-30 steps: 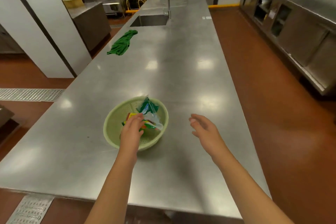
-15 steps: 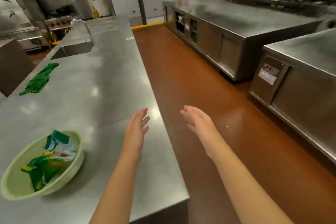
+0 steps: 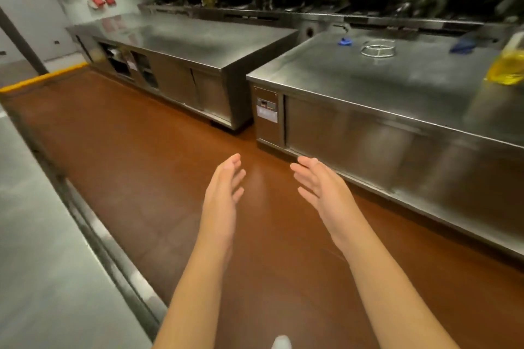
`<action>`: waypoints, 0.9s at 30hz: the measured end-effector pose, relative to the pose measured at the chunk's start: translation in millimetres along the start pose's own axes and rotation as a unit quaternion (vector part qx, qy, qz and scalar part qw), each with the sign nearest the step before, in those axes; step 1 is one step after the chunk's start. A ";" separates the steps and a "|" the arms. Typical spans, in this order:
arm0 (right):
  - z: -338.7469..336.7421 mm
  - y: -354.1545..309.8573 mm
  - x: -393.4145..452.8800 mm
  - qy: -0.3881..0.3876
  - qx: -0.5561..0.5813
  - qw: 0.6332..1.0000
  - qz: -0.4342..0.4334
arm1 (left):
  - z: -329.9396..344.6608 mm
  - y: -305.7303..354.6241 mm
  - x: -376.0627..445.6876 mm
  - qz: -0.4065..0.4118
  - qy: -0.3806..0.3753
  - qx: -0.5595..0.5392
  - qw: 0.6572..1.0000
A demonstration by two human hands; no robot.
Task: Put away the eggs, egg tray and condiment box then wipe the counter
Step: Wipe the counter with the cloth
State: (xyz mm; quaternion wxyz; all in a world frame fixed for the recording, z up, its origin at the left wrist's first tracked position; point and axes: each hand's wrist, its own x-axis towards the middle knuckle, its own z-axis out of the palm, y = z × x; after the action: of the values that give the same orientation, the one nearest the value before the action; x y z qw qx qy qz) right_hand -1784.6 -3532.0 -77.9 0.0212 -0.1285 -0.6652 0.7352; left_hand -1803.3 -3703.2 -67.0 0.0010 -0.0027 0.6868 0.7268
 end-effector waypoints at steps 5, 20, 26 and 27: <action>-56.5 2.2 44.4 0.098 0.014 0.995 -0.002 | 67.6 -31.9 53.9 -0.048 -0.077 -0.029 0.995; -240.4 7.0 63.4 0.403 0.078 0.912 -0.013 | 292.5 -57.6 140.1 -0.084 -0.370 -0.017 0.925; -338.5 7.4 59.5 0.450 0.152 0.879 -0.049 | 394.0 -57.2 125.5 -0.071 -0.434 0.033 0.898; -357.6 3.8 61.9 0.452 0.165 0.875 -0.061 | 413.0 -53.5 123.8 -0.059 -0.438 0.040 0.896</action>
State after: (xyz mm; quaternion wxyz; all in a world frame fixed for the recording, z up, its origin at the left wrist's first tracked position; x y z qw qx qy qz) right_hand -1766.2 -3172.1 -120.9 0.3854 -0.4005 -0.4588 0.6933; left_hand -1927.9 -3288.1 -97.7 0.3442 0.2755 0.6438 0.6254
